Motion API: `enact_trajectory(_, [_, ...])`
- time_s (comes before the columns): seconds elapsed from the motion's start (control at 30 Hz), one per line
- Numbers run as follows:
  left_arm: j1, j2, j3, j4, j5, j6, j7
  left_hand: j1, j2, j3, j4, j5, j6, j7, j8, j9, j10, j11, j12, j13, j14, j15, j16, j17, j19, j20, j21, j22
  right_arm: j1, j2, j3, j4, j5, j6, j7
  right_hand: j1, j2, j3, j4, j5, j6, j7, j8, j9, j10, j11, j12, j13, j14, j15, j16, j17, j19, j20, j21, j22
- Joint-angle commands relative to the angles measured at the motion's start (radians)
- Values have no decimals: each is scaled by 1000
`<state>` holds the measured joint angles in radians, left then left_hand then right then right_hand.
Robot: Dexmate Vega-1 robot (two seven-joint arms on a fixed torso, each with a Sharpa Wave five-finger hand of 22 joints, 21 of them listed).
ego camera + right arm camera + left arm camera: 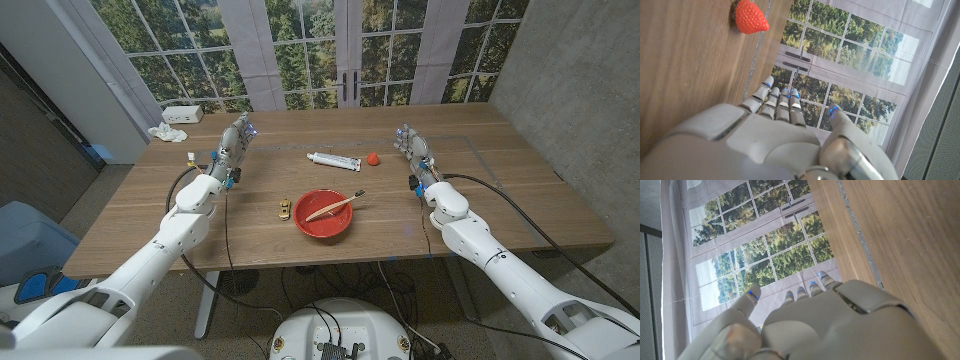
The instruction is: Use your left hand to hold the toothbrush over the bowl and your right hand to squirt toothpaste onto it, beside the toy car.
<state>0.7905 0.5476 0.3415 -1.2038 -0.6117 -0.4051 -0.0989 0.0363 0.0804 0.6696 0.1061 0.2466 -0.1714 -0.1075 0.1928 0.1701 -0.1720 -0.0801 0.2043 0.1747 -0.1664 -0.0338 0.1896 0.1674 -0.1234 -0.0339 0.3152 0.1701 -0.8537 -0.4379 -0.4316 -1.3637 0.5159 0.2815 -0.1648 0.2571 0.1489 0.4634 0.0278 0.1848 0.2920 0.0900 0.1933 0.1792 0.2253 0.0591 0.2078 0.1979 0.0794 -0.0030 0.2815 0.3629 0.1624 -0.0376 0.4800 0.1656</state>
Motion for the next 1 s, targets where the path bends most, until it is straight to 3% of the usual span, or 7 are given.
enact_trajectory(0.03, [8, 44, 25, -61, 111, -12, 63, 16, 52, 1, -22, -3, 18, -9, 12, 3, -57, 2, 6, 4, -9, -15, 6, 0, 25, -15, 2, 4, -26, -3, 8, -30, -15, 6, -39, 24, -4, 5, -23, -3, 7, 8, 5, 4, 14, 8, 9, 4, 18, 13, 4, -5, 17, 9, -4, 2])
enact_trajectory(0.17, [13, 61, 32, -92, 150, -7, 87, 23, 51, 2, -37, -6, 31, -10, 11, 3, -44, 1, 6, 4, 13, -7, 5, 0, 53, 3, 5, 5, -34, -4, 13, -37, -14, 6, -45, 31, -6, 7, -33, -3, 10, 8, 5, 4, 17, 9, 9, 3, 21, 11, 3, -8, 22, 15, -6, 2])
enact_trajectory(0.33, [22, 86, 41, -133, 203, 2, 117, 29, 53, 4, -48, -8, 44, -12, 11, 4, -26, 5, 9, 4, 21, -6, 3, 0, 68, 7, 6, 5, -40, -9, 17, -41, -15, 10, -47, 43, -7, 10, -50, -3, 14, 10, 5, 4, 20, 12, 8, 3, 28, 18, 2, -13, 28, 19, -11, 2])
enact_trajectory(1.0, [52, 156, 50, -255, 361, 4, 180, 46, 57, 11, -85, -17, 97, 3, 13, 4, 40, 6, 18, 5, 79, -7, 3, 0, 122, 20, 8, 7, -77, -12, 34, -56, -20, 51, -62, 51, -4, 10, -69, -4, 23, 13, 6, 4, 30, 13, 9, 4, 34, 14, 1, -19, 37, 21, -21, 3])
